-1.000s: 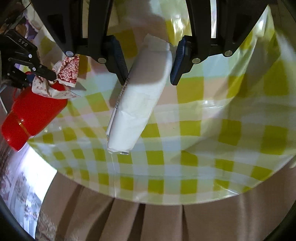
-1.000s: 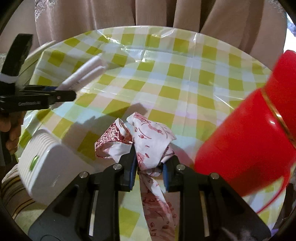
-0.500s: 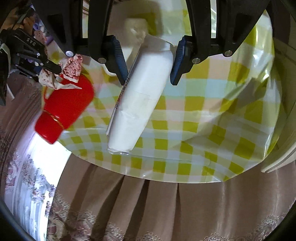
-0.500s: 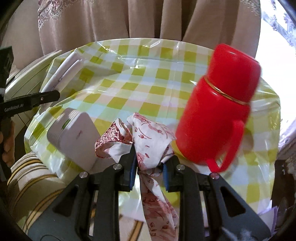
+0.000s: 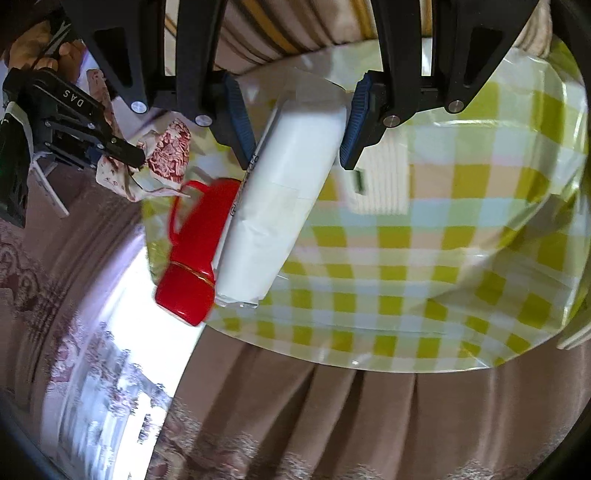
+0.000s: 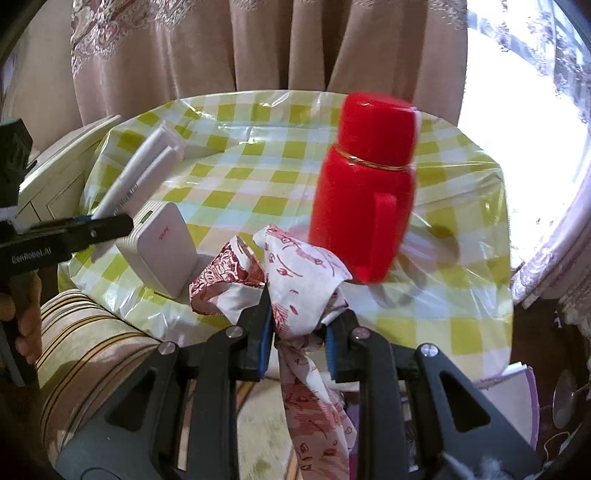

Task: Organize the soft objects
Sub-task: 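Carry the white packet and floral cloth over the box and open both grippers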

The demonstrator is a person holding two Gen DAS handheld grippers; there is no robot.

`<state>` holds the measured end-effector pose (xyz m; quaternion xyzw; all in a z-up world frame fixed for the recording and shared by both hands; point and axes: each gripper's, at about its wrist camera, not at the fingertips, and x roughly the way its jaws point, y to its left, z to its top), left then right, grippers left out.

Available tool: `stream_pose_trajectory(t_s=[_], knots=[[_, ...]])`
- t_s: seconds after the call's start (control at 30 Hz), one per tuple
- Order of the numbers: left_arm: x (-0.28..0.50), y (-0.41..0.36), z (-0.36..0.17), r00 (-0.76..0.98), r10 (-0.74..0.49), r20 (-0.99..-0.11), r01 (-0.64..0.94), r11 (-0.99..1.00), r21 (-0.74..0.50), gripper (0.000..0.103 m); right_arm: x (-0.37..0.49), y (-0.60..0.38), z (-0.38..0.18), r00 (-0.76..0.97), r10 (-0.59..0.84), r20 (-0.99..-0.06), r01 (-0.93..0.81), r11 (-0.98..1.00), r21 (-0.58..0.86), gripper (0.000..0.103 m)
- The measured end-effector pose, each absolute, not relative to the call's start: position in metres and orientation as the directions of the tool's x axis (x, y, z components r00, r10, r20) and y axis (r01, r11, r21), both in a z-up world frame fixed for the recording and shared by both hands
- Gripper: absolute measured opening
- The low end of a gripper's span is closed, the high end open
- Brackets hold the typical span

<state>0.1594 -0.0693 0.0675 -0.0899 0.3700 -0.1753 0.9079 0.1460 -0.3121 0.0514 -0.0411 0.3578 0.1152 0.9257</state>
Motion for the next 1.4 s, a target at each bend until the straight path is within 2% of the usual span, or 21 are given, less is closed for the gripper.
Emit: stream_pose_trajectory(t_s=[0.4,0.83,1.07,1.4], knots=[[0.112,-0.149,0.074,0.592,-0.496,-0.635,0.361,0.868,-0.34,0.048,0.08,-0.371,0.07,0.765,0.115,-0.634,-0.152,0.988,-0.005,0.027],[0.061,-0.234,0.052,0.467,-0.57,-0.676,0.43,0.814,-0.39,0.048,0.011,-0.47,0.046,0.745,-0.074,-0.663,0.07,0.997,-0.033,0.027],[0.053,-0.27,0.028,0.381,-0.586,-0.715,0.449,0.793,-0.411,0.048,0.001,-0.496,0.031,0.719,-0.133,-0.682,0.14,0.989,-0.045,0.027],[0.06,-0.3,0.022,0.366,-0.584,-0.724,0.486,0.784,-0.387,0.049,0.002,-0.513,0.02,0.686,-0.194,-0.701,0.219,0.974,-0.055,0.028]])
